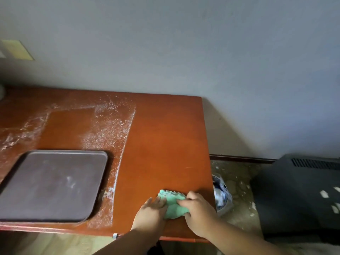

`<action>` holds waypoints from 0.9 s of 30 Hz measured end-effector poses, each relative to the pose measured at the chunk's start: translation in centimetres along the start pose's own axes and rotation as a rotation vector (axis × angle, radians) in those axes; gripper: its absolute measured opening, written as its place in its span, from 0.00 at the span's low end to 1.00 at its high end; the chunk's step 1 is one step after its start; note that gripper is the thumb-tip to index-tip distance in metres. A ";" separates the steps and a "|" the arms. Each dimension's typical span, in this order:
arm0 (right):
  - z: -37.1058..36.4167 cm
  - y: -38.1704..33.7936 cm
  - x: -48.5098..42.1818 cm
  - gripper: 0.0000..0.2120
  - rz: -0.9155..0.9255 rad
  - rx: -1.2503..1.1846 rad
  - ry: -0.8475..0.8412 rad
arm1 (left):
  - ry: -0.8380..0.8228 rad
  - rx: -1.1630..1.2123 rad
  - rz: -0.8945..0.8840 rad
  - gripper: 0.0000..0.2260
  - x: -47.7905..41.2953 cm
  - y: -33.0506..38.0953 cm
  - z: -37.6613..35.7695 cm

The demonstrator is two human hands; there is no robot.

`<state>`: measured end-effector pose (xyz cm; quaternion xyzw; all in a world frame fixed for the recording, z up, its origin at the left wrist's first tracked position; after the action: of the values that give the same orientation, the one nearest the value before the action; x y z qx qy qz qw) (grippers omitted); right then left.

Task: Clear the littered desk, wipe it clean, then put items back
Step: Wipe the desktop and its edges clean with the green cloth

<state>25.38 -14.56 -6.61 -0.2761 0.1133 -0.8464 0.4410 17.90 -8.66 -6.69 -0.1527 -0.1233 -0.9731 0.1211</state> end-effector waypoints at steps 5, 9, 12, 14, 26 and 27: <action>-2.2 -0.9 3.9 0.24 0.003 -0.021 0.015 | 0.054 -0.026 0.015 0.24 3.8 0.9 -1.8; -3.4 -2.0 4.0 0.24 0.010 -0.003 -0.026 | 0.083 -0.101 0.016 0.11 5.1 0.8 -2.3; -3.8 -2.9 2.6 0.23 0.002 -0.006 -0.035 | 0.060 0.012 0.071 0.23 5.4 -1.0 -3.0; -3.7 -3.8 1.0 0.23 0.014 -0.011 -0.022 | 0.079 0.013 0.109 0.26 5.3 -2.6 -2.6; 5.7 -4.2 -22.0 0.20 -0.049 -0.029 0.186 | 0.068 -0.145 0.108 0.21 -13.2 -17.2 7.1; 7.3 -3.8 -24.8 0.20 -0.074 -0.033 0.212 | 0.102 -0.161 0.120 0.21 -15.6 -18.6 8.6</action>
<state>38.28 8.06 -8.06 -0.1962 0.1631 -0.8847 0.3902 29.54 14.29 -7.58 -0.1192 -0.0289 -0.9773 0.1726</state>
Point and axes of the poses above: each hand's wrist, its own x-axis away from the middle knuckle, its own z-axis out of the back of the hand, y = z × x, the point moved 10 cm from there along -x, towards the middle knuckle, and after that the axes turned 7 degrees about -z, right-handed, at the moved point
